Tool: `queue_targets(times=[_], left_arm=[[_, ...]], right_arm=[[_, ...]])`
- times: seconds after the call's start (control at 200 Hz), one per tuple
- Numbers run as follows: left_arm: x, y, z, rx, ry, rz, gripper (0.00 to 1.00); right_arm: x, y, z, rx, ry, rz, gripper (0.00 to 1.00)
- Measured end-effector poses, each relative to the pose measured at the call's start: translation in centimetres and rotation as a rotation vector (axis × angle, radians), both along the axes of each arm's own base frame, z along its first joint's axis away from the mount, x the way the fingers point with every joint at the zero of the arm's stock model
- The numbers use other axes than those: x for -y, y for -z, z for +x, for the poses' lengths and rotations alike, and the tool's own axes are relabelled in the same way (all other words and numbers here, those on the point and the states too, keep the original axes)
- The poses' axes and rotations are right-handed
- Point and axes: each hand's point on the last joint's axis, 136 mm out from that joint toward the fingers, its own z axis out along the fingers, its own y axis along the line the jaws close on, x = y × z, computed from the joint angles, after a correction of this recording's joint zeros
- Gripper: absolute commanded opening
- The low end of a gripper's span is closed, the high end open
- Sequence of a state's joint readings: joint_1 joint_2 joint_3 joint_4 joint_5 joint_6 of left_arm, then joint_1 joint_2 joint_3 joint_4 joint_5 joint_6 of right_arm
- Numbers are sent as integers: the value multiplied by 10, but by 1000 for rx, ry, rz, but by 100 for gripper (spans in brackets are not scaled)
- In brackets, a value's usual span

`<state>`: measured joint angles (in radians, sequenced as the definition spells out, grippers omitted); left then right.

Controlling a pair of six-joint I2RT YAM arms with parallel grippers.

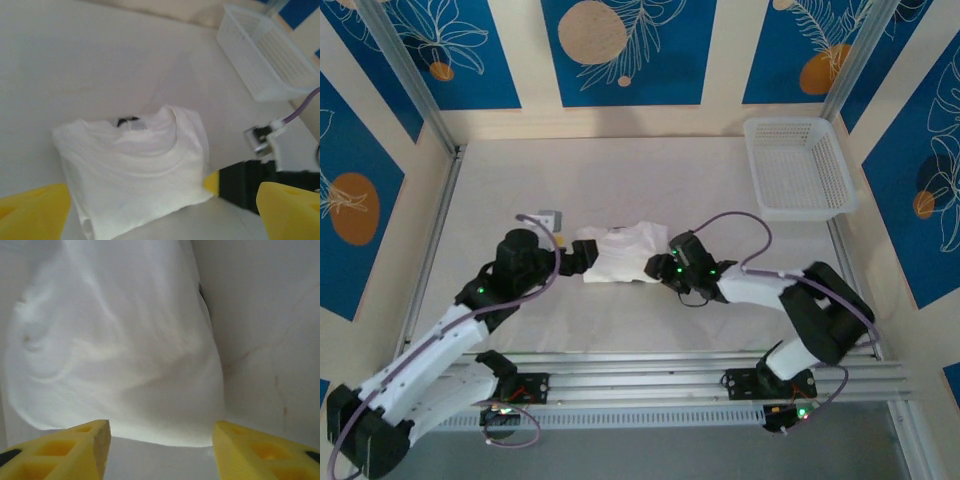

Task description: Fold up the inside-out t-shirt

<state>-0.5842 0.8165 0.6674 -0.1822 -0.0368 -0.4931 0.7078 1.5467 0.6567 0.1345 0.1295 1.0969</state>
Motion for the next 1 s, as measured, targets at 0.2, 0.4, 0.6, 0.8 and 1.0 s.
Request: queue_targets(times=[0.2,0.4,0.6,0.8,1.0], left_arm=[[-39,-4,-13,35,-141,33,99],[-62,23,-19,-55,-252,83,97],[-80,55,-8,-192,-374,96,94],[-99,93,19,-380,-488,-1,74],[-77,135,74,-541,-458,-111,59]], right_arm=[[-104,-5,30,9,-101,45,54],[-206,-6,96,122,-209,62,59],[-219,-37,160,222,-287,30,66],[-145,-96,161,249,-315,-9,68],[-59,-181,118,359,-265,20,68]])
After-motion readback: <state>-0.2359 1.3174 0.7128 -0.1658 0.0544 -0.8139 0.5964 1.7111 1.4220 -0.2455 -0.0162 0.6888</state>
